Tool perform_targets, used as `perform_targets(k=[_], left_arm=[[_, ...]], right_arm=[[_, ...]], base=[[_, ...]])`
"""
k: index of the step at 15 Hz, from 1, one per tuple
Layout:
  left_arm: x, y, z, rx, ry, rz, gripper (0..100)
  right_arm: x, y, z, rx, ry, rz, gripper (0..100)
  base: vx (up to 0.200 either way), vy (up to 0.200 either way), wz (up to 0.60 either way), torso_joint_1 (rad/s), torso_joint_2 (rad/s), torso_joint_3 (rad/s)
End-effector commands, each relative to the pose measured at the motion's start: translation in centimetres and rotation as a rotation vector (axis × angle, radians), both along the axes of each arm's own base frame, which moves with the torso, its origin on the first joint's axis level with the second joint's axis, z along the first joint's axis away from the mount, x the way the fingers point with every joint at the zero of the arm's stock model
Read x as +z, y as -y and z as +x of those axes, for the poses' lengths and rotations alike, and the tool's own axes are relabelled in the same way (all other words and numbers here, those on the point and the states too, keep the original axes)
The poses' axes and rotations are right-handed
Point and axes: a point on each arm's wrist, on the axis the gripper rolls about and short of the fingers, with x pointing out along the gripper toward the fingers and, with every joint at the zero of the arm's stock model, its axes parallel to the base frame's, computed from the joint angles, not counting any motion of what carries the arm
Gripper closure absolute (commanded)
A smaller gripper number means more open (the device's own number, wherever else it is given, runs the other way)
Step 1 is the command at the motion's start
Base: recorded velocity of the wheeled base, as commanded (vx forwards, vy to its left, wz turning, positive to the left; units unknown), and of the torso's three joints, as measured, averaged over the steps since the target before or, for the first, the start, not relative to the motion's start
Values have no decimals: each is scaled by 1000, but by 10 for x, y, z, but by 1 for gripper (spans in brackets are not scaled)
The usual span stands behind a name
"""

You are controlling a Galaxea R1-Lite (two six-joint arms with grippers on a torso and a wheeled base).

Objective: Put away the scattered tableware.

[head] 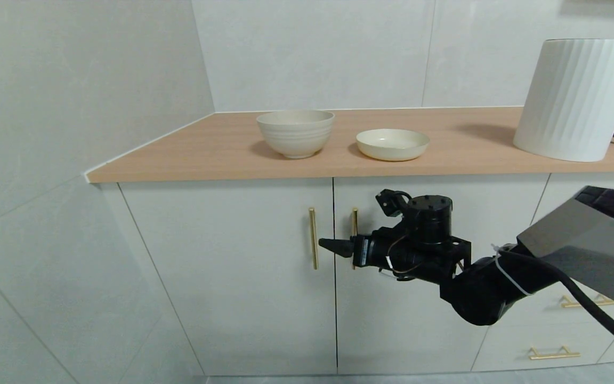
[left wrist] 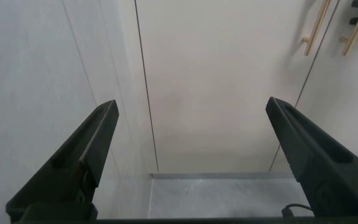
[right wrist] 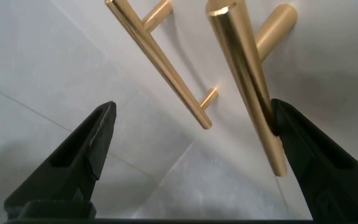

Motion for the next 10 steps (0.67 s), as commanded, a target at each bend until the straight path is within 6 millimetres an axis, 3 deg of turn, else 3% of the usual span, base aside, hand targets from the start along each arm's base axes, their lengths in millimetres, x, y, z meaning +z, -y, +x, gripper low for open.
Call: perform_targets(k=[1,5,10], left_arm=[[0,0,0,-1,0,0,0],[0,0,0,-1,0,0,0],[0,0,0,-1,0,0,0]], right_arm=[[6,-4,-7,24,3,10,0],[15,1,-22,55,-1,14,0],[30,15,-68,141,-19,9,0]], base=[[0,0,0,0,0,0],[0,0,0,0,0,0],[0,0,0,0,0,0]])
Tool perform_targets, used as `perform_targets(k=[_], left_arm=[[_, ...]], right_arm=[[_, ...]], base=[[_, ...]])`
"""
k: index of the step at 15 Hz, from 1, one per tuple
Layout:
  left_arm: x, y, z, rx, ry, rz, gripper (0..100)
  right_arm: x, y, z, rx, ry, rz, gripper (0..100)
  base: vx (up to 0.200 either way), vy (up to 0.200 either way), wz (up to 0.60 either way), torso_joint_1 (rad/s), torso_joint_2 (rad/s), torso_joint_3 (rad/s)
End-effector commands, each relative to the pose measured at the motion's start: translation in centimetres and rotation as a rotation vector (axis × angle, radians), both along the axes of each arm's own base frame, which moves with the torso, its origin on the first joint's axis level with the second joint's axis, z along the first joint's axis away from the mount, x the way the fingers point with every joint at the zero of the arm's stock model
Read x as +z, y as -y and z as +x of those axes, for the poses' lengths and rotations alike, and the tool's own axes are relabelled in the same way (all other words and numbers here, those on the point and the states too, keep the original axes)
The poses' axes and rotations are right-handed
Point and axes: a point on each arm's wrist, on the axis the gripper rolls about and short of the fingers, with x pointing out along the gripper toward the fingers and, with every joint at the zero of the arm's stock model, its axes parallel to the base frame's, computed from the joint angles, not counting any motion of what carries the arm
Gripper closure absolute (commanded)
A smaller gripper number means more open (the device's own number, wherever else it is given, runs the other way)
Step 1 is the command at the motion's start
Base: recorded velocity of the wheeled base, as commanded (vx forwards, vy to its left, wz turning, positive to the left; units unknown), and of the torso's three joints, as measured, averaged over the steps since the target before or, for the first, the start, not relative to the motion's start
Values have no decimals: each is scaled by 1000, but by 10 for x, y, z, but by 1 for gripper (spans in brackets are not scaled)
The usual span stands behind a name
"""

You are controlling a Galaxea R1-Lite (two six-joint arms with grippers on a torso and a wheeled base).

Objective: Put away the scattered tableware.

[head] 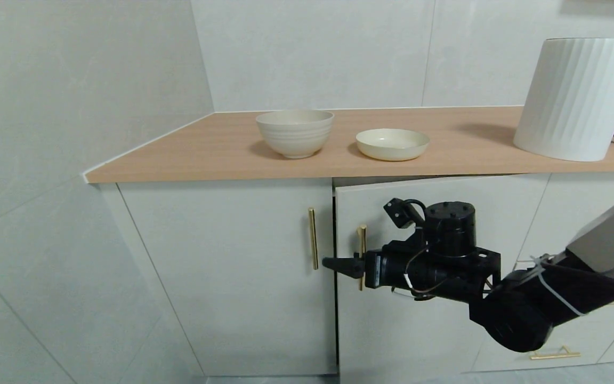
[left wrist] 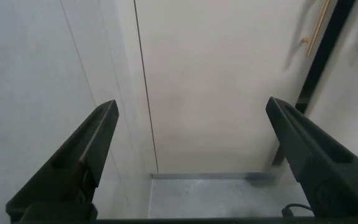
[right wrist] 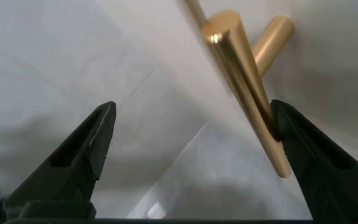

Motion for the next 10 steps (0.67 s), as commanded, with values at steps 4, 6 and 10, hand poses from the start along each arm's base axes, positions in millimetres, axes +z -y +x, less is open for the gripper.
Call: perform_targets(k=[4,6,10], left_arm=[[0,0,0,1,0,0,0],[0,0,0,-2,0,3,0],[0,0,0,-3,-2,6,0]], right_arm=[[16,15,-46,68,56,44,0],[17,21,-55,84,47,41,0],[10,29,-66,151,3,31,0]], base=[[0,0,0,0,0,0],[0,0,0,0,0,0],[0,0,0,0,0,0]])
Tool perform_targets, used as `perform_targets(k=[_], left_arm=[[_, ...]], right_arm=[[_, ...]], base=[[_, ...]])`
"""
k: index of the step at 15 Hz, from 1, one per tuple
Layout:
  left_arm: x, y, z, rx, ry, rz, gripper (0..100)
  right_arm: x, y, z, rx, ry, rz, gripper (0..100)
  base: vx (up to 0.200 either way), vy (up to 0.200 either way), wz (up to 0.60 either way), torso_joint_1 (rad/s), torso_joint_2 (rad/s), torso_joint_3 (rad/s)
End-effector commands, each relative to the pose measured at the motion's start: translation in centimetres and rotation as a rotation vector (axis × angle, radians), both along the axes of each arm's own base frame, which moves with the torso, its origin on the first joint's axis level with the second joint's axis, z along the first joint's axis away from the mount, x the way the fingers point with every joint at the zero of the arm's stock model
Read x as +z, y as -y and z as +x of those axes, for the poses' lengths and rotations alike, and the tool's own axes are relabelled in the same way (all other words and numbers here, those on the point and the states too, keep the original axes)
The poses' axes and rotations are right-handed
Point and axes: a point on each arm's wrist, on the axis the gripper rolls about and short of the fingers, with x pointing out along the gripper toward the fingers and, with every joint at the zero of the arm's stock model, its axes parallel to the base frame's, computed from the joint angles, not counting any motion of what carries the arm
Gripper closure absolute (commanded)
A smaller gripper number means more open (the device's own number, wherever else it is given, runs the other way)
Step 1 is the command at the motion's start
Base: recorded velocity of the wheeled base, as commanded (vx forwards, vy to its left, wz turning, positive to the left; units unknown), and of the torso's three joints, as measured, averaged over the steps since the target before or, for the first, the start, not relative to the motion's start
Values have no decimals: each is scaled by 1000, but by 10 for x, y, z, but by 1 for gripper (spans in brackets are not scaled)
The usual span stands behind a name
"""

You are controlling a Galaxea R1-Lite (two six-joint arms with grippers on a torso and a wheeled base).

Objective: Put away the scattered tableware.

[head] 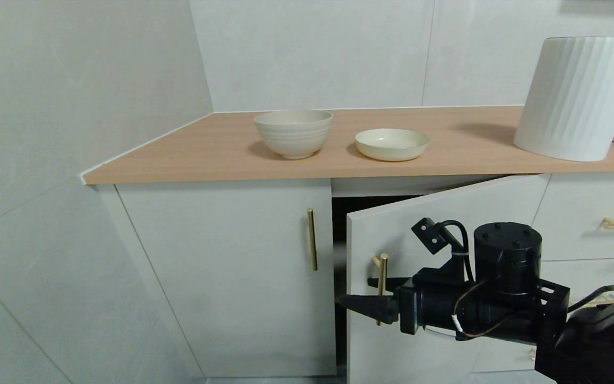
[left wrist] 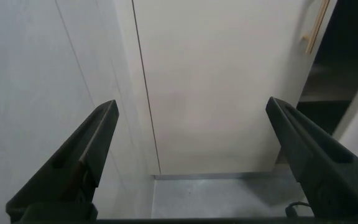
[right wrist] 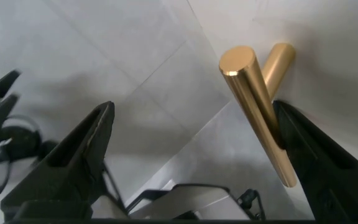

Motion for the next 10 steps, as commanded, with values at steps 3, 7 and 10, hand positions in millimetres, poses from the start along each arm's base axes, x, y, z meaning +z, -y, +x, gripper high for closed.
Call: perform_targets(k=[3,7,10], left_arm=[[0,0,0,-1,1,-7,0],[53,3,-11,-188,55,-5,0],[138,9,21,-414,-77,-43,0]], right_arm=[[-1,5,-7,11,-15,-5,0],[2,9,-12,11,-10,-1,0],[3,11,-14,12,-7,0,0]], base=[[0,0,0,0,0,0],[0,0,0,0,0,0],[0,0,0,0,0,0]])
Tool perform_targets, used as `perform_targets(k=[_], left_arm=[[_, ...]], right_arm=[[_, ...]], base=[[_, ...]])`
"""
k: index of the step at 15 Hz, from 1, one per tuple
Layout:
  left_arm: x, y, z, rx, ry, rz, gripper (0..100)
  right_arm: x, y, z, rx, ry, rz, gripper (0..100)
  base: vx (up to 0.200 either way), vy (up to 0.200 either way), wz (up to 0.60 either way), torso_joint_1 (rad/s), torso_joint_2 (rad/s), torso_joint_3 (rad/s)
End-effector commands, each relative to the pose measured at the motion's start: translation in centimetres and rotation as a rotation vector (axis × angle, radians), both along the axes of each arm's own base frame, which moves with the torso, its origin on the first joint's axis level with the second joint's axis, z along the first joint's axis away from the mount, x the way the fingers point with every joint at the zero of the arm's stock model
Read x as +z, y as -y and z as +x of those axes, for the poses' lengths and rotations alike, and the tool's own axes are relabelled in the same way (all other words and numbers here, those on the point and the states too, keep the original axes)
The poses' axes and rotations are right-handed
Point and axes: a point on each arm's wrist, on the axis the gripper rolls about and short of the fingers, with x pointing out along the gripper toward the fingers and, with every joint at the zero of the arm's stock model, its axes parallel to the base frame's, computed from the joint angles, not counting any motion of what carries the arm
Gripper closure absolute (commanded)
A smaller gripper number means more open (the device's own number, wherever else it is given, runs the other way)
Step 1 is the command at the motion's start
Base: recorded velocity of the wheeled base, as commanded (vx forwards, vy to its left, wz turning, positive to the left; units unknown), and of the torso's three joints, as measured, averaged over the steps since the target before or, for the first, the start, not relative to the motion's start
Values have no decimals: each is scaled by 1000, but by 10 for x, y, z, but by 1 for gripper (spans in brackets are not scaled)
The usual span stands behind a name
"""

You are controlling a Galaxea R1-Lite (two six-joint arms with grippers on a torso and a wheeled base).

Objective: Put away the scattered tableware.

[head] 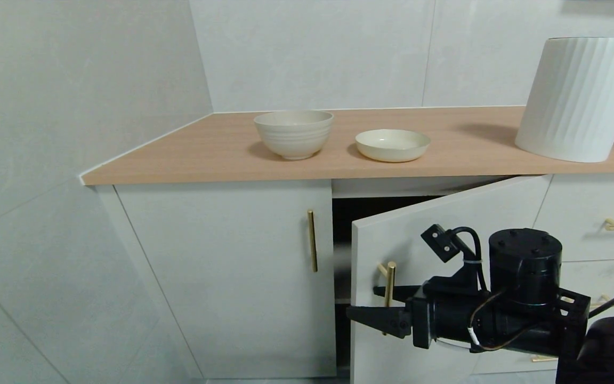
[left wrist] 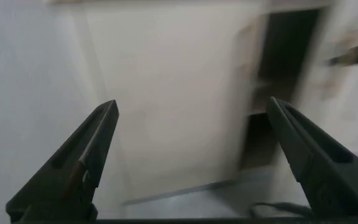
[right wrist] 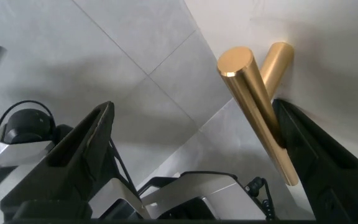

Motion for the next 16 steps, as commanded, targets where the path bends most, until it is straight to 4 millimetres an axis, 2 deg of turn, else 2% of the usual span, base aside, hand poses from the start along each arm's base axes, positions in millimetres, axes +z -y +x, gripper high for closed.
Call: perform_targets(k=[1,3,4,5,6,7,8,9,10,12,13,16], left_arm=[[85,6,51,-229,-157,-17,0],[97,10,100,-370,-286,-41,0],[94,14,127,-427,-345,-53,0],[90,18,145,-449,-382,-70,0],[84,29,178,-490,-436,-132,0],[82,35,193,-508,-450,-168,0],[71,55,230,-551,-480,-254,0],[60,68,247,-558,-500,-289,0],[43,80,261,-542,-517,-308,0],[16,90,267,-559,-540,-306,0],[-21,102,278,-573,-553,-293,0],[-48,117,289,-530,-451,-291,0]], right_arm=[[2,1,-1,-1,7,5,0],[2,2,-2,-1,8,4,0],[3,2,-3,1,10,5,0],[3,2,-3,2,10,5,0],[2,1,-4,6,9,2,0],[2,1,-5,9,9,3,0],[2,0,-7,16,7,2,0],[2,0,-7,16,6,1,0],[2,0,-8,16,6,1,0],[4,1,-9,16,12,6,0],[3,1,-9,16,9,3,0],[1,1,-8,16,2,-4,0]], base=[[0,0,0,0,0,0],[0,0,0,0,0,0],[0,0,0,0,0,0],[0,0,0,0,0,0],[0,0,0,0,0,0],[0,0,0,0,0,0],[0,0,0,0,0,0],[0,0,0,0,0,0],[0,0,0,0,0,0],[0,0,0,0,0,0],[0,0,0,0,0,0],[0,0,0,0,0,0]])
